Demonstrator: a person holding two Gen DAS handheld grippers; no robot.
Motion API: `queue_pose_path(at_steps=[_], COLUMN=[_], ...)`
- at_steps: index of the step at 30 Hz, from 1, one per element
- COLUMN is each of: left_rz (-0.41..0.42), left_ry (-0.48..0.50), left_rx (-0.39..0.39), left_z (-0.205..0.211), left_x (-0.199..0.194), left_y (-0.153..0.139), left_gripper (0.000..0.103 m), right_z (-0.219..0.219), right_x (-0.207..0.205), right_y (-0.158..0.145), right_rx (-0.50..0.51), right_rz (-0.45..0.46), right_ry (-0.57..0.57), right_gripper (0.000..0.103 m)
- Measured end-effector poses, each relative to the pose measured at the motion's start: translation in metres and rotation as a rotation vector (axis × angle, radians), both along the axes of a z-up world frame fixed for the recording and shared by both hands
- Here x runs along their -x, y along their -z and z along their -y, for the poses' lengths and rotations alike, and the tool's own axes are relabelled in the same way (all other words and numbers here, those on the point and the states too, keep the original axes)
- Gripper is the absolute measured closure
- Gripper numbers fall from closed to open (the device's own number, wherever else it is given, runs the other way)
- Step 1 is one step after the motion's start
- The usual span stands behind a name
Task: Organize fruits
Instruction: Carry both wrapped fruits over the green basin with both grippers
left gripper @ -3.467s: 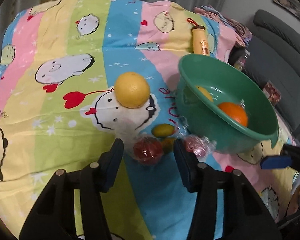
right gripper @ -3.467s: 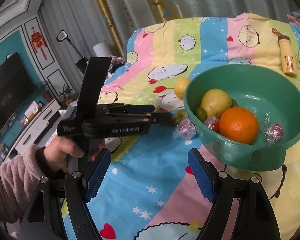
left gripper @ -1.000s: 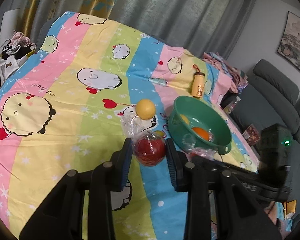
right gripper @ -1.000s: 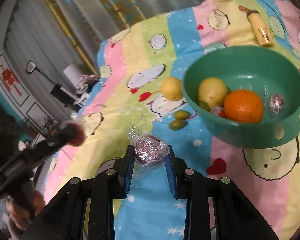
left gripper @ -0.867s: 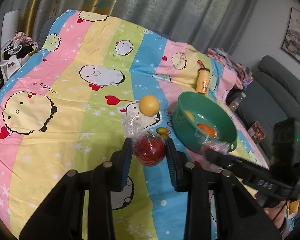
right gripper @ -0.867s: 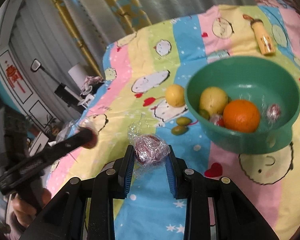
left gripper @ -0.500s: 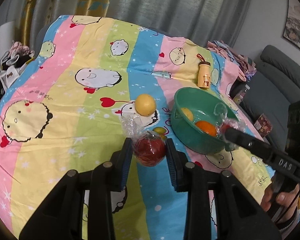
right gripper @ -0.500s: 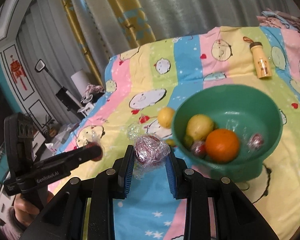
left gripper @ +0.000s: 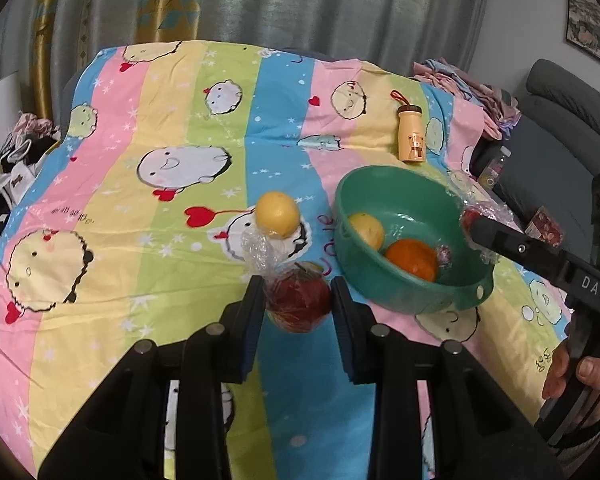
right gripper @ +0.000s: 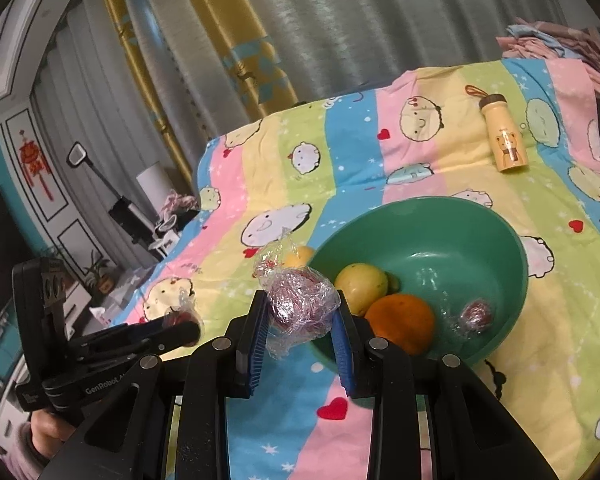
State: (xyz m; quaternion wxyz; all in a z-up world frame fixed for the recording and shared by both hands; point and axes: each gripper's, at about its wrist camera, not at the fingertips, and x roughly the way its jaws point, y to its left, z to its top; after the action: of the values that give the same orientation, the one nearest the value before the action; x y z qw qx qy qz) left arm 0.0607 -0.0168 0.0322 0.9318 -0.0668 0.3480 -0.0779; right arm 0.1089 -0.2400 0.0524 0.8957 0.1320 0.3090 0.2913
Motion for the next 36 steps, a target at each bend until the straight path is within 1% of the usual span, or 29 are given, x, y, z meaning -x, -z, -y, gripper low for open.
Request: queue_pose_path(at_steps=[5,10,17,22,25,28,31,36], left_rz=[0.016,0.03,0.041,0.036,0.027,0.004,-0.012,-0.045], left_ry=[0.022,0.031,0.054,0.08,0.086,0.094,0.099,0.097], left_rx=[-0.021,-0.022,-0.061,-0.028,-0.04,-0.036,-0.041,-0.071], left_z=[0.022,0.036,0.056,0.067,0.077,0.087,0.096,0.109], left_x=[-0.012,-0.023,-0.037,-0.052,-0.063,-0.072,-0.079,-0.09], left_y=[-0.011,-0.022,-0.032,-0.04,-0.04,-0.034,-0.028,-0.016], left_gripper=[0.07,0.07,0.07,0.07,0.07,0.07,0.07,0.07], right_z=[0.015,0.029,0.041,0.048,0.052,0.054,0.056,0.053], right_x=[-0.008,-0.013,-0.022,-0.033,-0.041,-0.05,-0.057,-0.063], right_y=[-0.009,-0.02,-0.033,-0.041,-0.033,-0.02,-0.01,0.004], right_rx=[-0.021,-0.051,-0.076,-0.075,-0.025,0.01,0.019,0.064], right_rz=[0.012,0.039,0.065,0.08,0.072,0.037,0.007,-0.036], right_ry=[0.023,0.046,0.057,0.066,0.099,0.116,0.114,0.108], right_gripper=[0.071,0.071,0.071,0.071,0.071,0.071,0.071,0.071])
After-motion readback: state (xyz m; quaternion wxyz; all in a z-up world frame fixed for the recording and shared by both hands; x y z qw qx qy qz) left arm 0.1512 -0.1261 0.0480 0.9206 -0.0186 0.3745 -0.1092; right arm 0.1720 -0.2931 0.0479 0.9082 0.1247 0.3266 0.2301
